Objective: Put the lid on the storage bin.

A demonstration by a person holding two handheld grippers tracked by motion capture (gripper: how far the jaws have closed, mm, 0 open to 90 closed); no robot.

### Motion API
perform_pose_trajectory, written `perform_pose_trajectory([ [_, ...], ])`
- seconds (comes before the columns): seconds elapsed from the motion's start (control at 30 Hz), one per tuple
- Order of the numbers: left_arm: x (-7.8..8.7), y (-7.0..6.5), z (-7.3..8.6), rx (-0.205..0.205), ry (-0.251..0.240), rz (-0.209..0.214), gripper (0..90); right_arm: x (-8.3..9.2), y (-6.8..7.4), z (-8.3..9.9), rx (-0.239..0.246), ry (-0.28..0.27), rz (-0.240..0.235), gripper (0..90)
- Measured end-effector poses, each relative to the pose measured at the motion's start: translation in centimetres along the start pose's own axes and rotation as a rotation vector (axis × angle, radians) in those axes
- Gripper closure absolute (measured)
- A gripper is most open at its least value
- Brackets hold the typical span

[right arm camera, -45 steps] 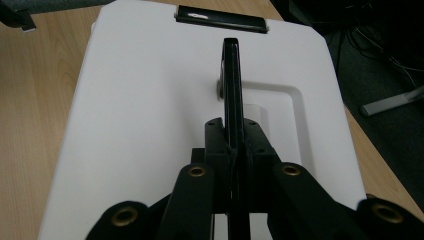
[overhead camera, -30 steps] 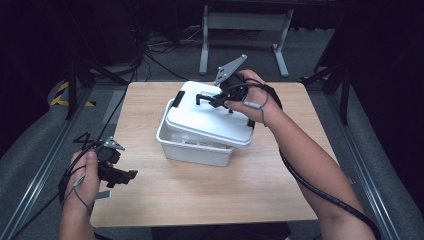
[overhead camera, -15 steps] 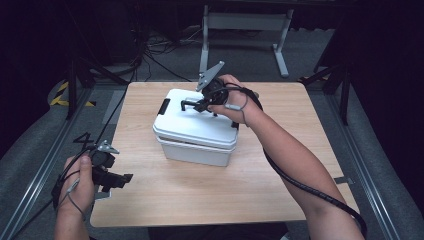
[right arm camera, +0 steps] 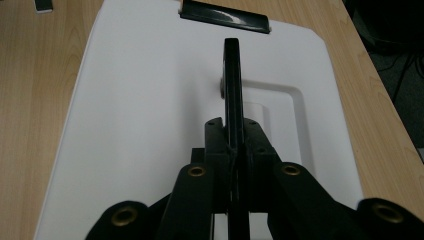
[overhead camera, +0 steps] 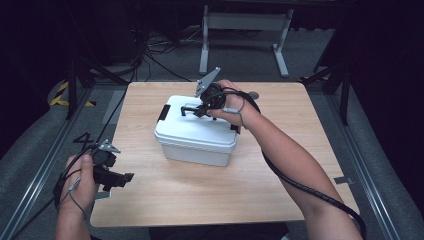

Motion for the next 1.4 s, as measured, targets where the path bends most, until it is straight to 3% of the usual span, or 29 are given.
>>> perform_pose_trajectory([
  [0.17,0.0,-0.1,0.0,0.005,-0.003,0.002,20.7,0.1,0.2,0.4,-0.006,-0.009,-0.01,84.3],
  [0.4,-0.1,-0.2,-0.1,0.001,-0.002,0.008,20.7,-0.1,1.2,0.3,0.036,0.024,0.009,83.0],
  [0.57,-0.1,0.0,-0.1,0.005,-0.001,0.004,20.6,-0.1,1.1,0.4,0.02,0.023,0.006,83.2],
  [0.77,-0.2,-0.2,-0.3,-0.007,0.001,0.016,20.7,-0.1,0.9,-0.2,0.047,0.038,0.048,84.6],
  [1.03,-0.2,0.0,-0.3,0.01,-0.004,0.011,20.7,1.2,0.3,0.0,0.015,0.003,0.03,85.1],
  [1.23,-0.2,-0.1,-0.4,0.001,-0.006,0.008,20.7,0.2,0.8,0.2,0.023,0.025,0.011,85.1],
  [1.4,-0.2,-0.1,-0.4,0.0,-0.007,0.01,20.7,-0.4,0.4,0.2,0.011,0.03,0.022,84.7],
])
Point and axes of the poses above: each handheld gripper's, and its own axes: x roughly backward along the jaws, z roughly out of its underside, y roughly to its left, the point moved 5 cm from there along -x, roughly forward along the jaws, and after that the axes turned 2 degrees about -y, right-handed, at the moved point
